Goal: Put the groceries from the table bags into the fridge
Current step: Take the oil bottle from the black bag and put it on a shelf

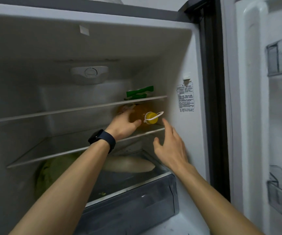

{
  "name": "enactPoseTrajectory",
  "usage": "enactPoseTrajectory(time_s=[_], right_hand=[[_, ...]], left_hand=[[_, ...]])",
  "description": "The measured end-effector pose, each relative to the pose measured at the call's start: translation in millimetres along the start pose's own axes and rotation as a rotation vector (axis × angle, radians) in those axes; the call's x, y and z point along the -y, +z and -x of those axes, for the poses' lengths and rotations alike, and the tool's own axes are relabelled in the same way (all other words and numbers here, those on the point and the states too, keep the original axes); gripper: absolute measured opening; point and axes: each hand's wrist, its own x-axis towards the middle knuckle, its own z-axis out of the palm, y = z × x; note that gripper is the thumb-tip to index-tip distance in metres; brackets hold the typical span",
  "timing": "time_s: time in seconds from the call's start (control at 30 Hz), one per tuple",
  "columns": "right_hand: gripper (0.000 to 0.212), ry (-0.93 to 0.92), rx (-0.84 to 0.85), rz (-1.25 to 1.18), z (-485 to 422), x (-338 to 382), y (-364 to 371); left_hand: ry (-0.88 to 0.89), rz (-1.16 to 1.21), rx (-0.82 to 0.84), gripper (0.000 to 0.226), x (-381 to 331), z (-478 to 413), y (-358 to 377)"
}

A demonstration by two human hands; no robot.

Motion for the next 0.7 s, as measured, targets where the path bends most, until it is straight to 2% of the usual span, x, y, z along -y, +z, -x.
enactPoseTrajectory(time_s=[0.13,0.2,0.3,0.57,0.7], right_hand=[[0.048,-0.076,0.062,0.032,23.6,-13.3,3.6],[0.041,-0.116,0.076,0.027,42.6,-19.9,4.5],[0.032,-0.151,0.089,-0.045,83.8,-25.0,0.1],[0.026,-0.241,0.350,-0.243,209.5,-33.8,-39.7],[0.030,-0.306,0.554,-0.271,276.4,-32.1,-51.1]], left_hand=[[0.014,-0.137,-0.127,0.053,0.1,46.5,11.2],[0.040,-0.274,-0.217,0.049,0.7,78.7,22.5],[0.003,-0.359,-0.283,0.047,2.0,136.6,42.7],[-0.281,-0.409,-0.310,0.043,3.2,312.6,97.2],[-0.462,-0.416,-0.315,0.041,-15.0,419.3,117.0]])
